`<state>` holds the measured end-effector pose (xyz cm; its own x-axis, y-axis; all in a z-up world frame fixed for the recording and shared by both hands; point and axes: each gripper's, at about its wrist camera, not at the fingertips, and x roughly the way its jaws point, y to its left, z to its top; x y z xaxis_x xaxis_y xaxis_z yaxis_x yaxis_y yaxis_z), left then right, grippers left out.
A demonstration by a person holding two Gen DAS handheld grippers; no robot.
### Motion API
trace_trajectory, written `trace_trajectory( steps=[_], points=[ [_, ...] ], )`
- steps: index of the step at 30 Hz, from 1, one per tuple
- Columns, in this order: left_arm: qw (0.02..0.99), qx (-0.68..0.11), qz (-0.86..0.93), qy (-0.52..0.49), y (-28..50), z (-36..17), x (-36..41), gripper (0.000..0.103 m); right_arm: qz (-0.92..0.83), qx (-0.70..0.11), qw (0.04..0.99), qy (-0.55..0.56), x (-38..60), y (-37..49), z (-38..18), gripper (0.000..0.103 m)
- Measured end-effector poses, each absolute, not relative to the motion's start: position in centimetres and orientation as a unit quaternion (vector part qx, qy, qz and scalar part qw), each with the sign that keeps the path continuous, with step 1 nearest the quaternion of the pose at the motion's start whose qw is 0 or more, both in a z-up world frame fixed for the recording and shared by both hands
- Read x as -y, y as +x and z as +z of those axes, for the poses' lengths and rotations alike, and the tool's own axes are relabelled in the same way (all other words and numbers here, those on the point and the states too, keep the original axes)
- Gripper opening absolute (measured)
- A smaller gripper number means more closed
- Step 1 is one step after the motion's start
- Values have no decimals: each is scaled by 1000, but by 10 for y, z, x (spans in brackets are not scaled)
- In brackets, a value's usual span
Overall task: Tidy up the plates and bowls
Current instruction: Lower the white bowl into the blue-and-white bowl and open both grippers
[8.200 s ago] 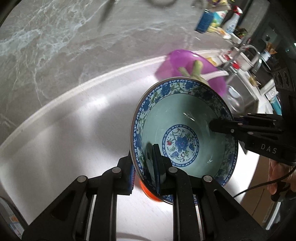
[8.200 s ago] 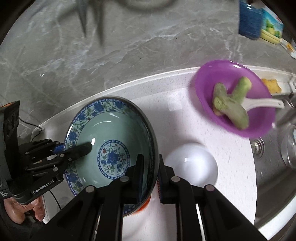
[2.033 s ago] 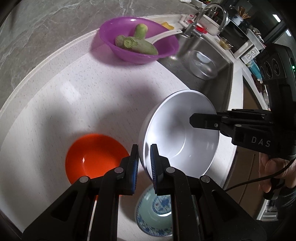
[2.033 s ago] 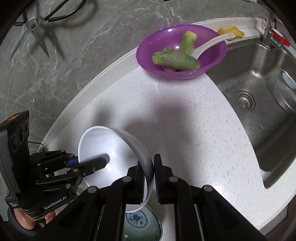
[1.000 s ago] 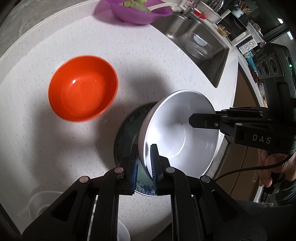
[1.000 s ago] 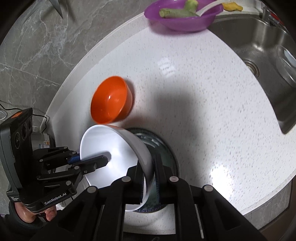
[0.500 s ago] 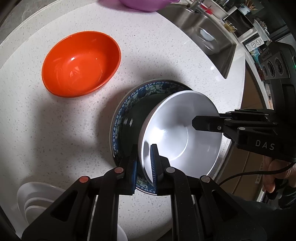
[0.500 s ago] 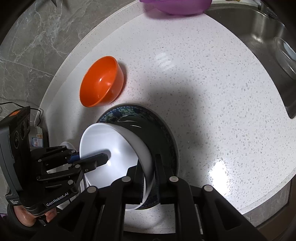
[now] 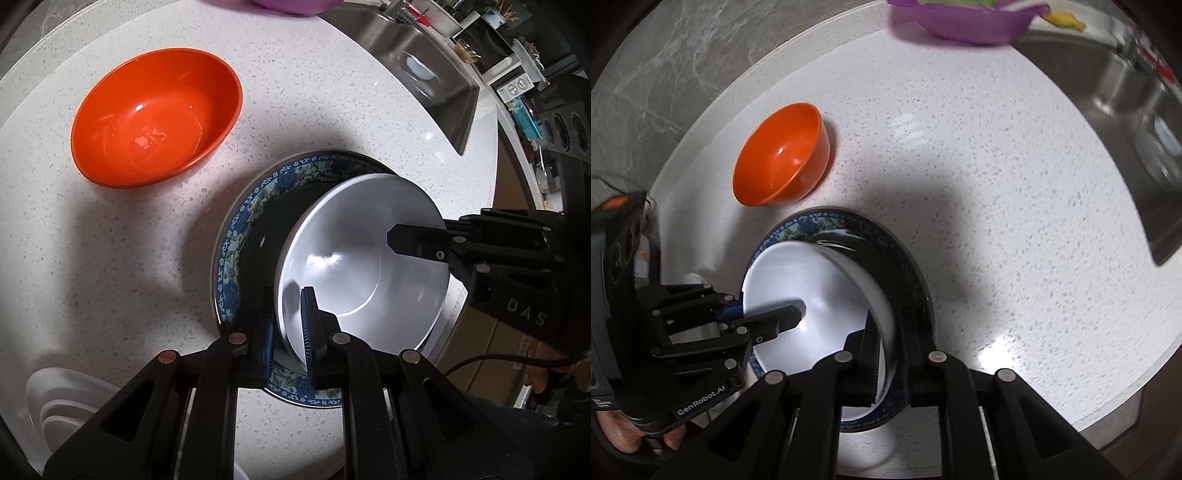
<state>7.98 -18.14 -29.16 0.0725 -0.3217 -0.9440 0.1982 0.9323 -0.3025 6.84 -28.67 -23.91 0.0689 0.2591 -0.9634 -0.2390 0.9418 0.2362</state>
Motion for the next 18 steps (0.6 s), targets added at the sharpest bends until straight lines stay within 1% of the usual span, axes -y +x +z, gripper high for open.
trace_trajectory(
  steps=[4,11,14,17,18],
  points=[
    [730,-658,-177,-52,79,-294,181,12,167,-653,739,-25,280,68,-240,12],
    [732,-656,-172,-56,77,-293,171,12,164,-650,741,-41,273,70,-242,11],
    [733,-654,-177,-61,75,-290,171,20,163,-648,743,-45,273,70,-241,12],
    [735,-648,-189,-70,73,-286,176,36,162,-647,743,-43,273,69,-241,14],
    [736,-645,-193,-72,73,-284,177,48,164,-647,744,-41,274,69,-240,16]
  ],
)
